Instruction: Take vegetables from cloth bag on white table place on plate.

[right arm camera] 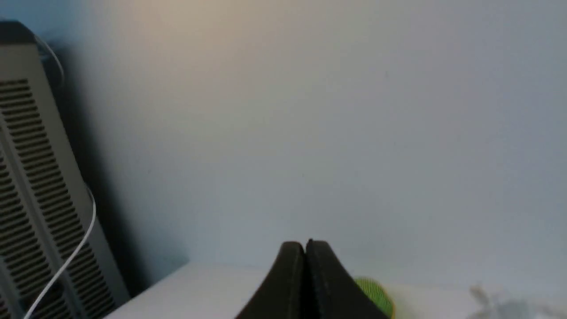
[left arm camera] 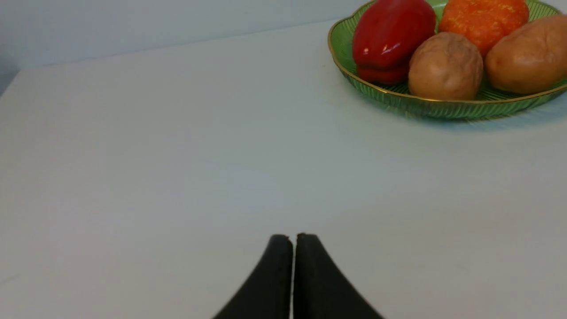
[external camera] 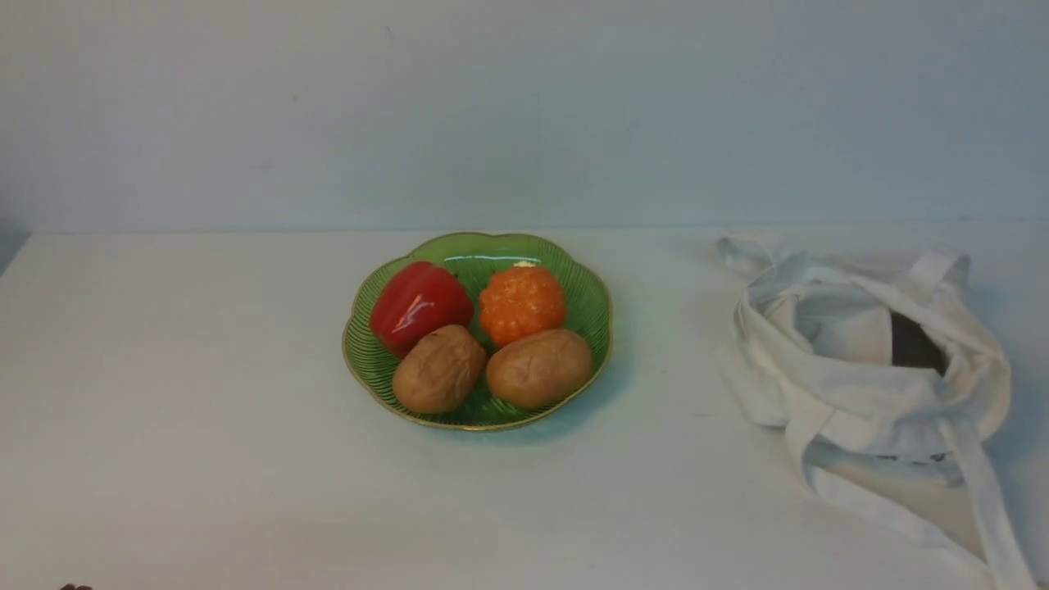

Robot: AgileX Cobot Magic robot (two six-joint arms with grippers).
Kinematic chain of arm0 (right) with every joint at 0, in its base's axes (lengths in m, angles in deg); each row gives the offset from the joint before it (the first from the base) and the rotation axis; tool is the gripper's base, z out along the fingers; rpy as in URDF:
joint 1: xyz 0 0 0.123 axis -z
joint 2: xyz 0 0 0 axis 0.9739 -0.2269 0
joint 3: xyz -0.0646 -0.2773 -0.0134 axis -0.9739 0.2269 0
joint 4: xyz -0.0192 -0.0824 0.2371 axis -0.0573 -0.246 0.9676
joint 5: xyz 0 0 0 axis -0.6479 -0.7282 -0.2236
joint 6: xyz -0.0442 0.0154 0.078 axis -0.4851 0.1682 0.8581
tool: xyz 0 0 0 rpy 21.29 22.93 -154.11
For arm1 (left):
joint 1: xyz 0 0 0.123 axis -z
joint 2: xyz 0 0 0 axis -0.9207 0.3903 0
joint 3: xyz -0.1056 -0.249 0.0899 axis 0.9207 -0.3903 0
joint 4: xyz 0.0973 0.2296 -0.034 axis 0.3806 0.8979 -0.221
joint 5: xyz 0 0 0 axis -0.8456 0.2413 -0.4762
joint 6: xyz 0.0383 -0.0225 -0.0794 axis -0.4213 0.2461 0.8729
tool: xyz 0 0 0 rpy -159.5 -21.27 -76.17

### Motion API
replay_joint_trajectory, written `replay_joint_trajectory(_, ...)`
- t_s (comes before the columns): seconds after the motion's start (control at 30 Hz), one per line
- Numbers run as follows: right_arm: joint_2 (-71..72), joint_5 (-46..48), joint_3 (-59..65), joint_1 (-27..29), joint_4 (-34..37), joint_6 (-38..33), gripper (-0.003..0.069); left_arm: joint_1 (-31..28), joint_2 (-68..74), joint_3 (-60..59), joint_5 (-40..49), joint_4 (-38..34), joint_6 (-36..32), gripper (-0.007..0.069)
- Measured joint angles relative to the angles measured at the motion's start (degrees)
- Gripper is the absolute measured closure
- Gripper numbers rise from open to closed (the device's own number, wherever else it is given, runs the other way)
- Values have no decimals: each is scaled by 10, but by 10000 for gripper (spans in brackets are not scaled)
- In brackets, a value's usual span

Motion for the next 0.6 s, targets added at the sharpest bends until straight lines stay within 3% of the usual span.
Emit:
replay_joint_trajectory(0.37, -97, -34, 23, -1, 22, 17, 673, 0, 0, 0, 0, 0, 0, 633)
replay_joint_trajectory(0.6, -97, -110, 25, -1, 12, -68, 673, 0, 0, 0, 0, 0, 0, 633)
